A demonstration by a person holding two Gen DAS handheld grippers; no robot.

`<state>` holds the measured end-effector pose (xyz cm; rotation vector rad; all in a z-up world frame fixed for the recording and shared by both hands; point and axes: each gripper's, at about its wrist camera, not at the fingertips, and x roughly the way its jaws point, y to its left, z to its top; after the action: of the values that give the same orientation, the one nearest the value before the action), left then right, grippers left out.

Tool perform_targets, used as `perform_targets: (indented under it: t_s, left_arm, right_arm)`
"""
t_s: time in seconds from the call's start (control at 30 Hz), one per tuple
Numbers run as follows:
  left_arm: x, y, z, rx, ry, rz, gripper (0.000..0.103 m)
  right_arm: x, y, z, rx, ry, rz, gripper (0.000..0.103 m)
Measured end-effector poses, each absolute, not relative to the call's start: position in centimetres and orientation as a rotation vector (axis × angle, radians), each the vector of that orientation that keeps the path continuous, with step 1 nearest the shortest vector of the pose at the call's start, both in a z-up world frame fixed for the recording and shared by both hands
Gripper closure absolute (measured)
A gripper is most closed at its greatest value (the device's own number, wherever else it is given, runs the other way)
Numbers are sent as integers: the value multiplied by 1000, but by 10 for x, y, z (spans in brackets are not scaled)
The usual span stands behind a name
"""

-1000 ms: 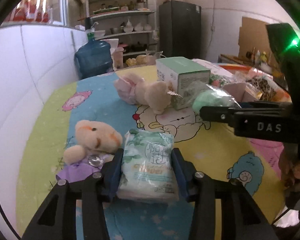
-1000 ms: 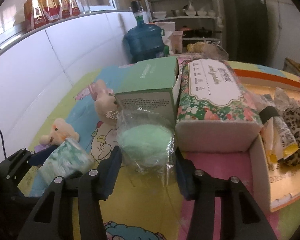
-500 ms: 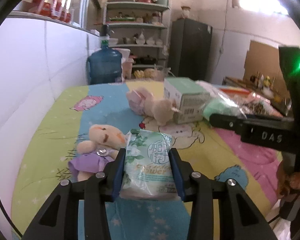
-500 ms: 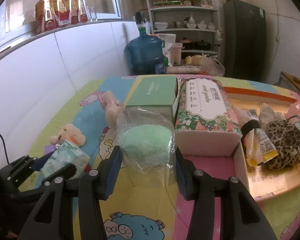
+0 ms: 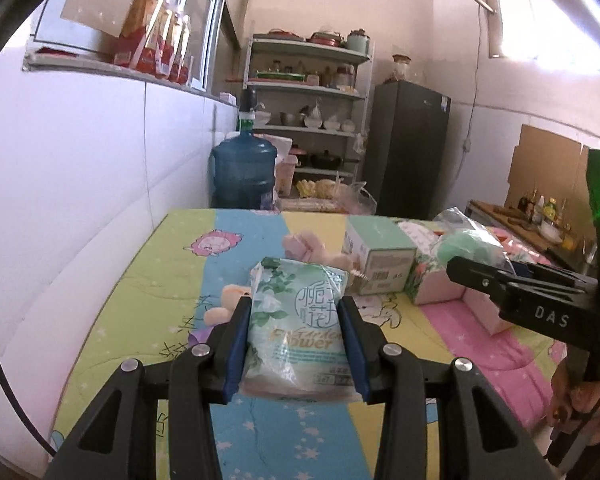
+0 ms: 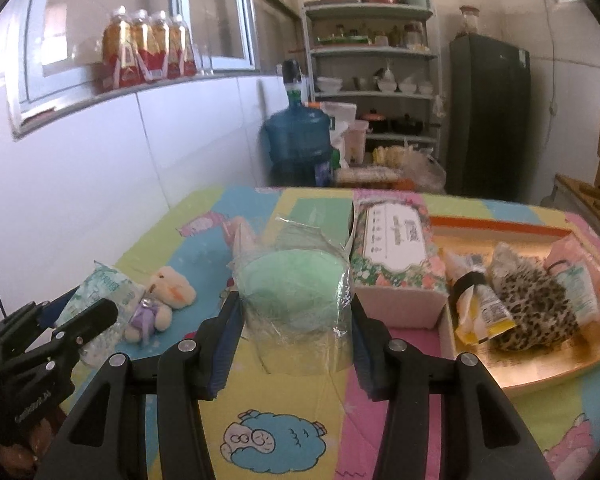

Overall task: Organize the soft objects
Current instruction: 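Carry the tissue pack with the left tool while the right carries the clear bag to the tray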

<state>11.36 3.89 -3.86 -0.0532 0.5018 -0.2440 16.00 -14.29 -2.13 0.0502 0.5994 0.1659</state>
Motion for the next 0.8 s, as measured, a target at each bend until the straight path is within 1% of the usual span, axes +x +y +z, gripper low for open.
perform_targets:
  t_s: [0.4,0.8]
  left_arm:
    - [102,4,-10,-74,426,-282,60]
    - [103,-63,7,-92,389,-341,60]
  right_arm:
    - [133,-174,5,48,505,128,52]
    - [115,-244,15,85,461,37,52]
